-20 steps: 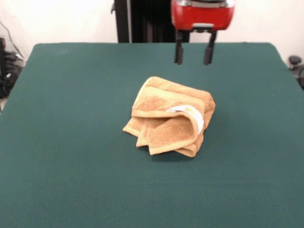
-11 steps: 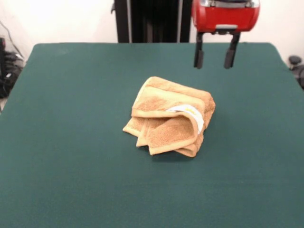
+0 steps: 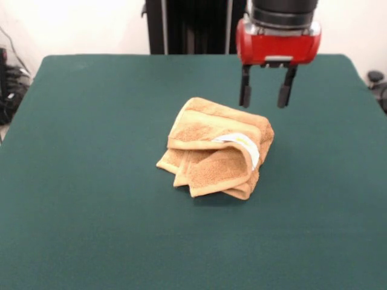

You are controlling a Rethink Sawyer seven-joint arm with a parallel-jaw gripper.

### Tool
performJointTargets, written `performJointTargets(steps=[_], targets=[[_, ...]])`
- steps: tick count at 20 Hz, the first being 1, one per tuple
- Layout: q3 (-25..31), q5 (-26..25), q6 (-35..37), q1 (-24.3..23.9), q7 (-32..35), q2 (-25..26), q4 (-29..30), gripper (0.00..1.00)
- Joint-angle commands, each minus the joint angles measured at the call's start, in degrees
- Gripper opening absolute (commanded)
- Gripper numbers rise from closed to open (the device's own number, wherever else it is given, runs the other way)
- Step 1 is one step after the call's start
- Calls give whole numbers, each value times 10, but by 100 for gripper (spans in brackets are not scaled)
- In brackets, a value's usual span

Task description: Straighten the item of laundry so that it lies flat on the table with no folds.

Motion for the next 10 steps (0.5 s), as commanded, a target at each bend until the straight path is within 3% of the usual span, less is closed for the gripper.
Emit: performJointTargets(steps=[1,10], targets=[[7,25,-16,4,144,48,1,100],[-24,43,-18,30,185,67,-18,100]])
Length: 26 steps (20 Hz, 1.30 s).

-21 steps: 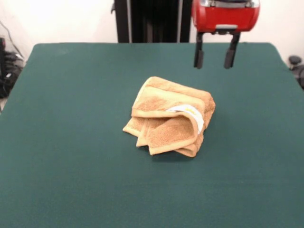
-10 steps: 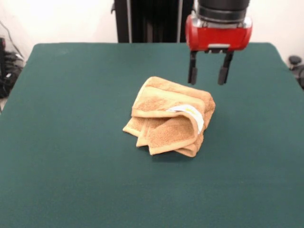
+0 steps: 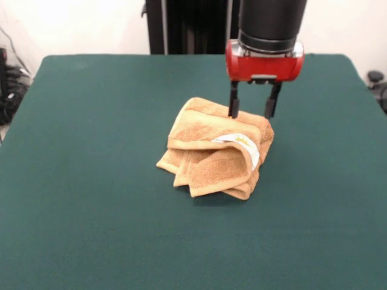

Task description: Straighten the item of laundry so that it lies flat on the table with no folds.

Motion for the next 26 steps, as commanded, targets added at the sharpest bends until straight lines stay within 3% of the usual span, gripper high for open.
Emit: performJointTargets(steps=[1,6,19,26], targets=[[-15,42,-16,32,186,33,-19,100],[-27,61,-17,41,196,40,-26,100],[-85,163,-10,88,318,42,-4,100],[-84,171,-22,80,328,45,-5,100]])
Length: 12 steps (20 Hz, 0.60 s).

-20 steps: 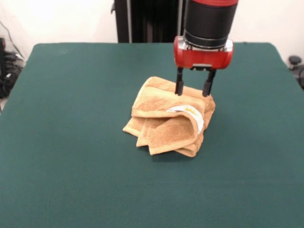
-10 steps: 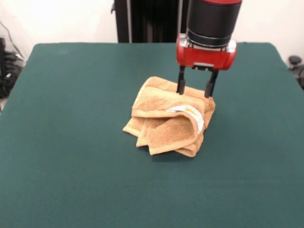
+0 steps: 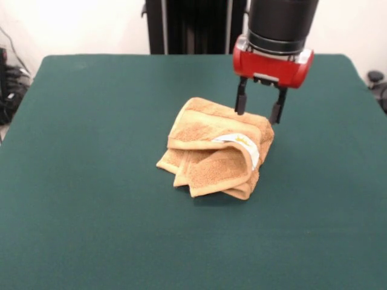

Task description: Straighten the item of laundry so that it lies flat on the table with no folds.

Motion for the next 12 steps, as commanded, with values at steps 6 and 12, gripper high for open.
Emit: performJointTargets(steps=[6,12], targets=[[16,25,-29,0,166,14,9,100],[23,20,-42,-6,156,22,10,100]])
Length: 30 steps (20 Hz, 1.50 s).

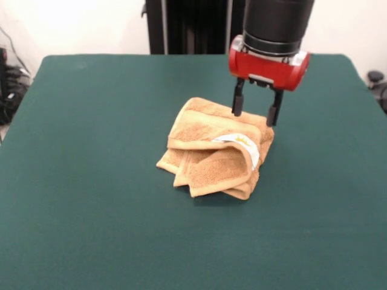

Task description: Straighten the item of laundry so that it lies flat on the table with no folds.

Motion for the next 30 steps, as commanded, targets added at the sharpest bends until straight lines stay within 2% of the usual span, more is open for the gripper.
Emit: performJointTargets(steps=[1,10,20,30], targets=[[24,15,-34,-2,127,22,8,100],[37,15,-58,-8,119,35,4,100],[69,14,-106,-38,99,67,0,100],[73,13,-112,-42,98,65,1,100]])
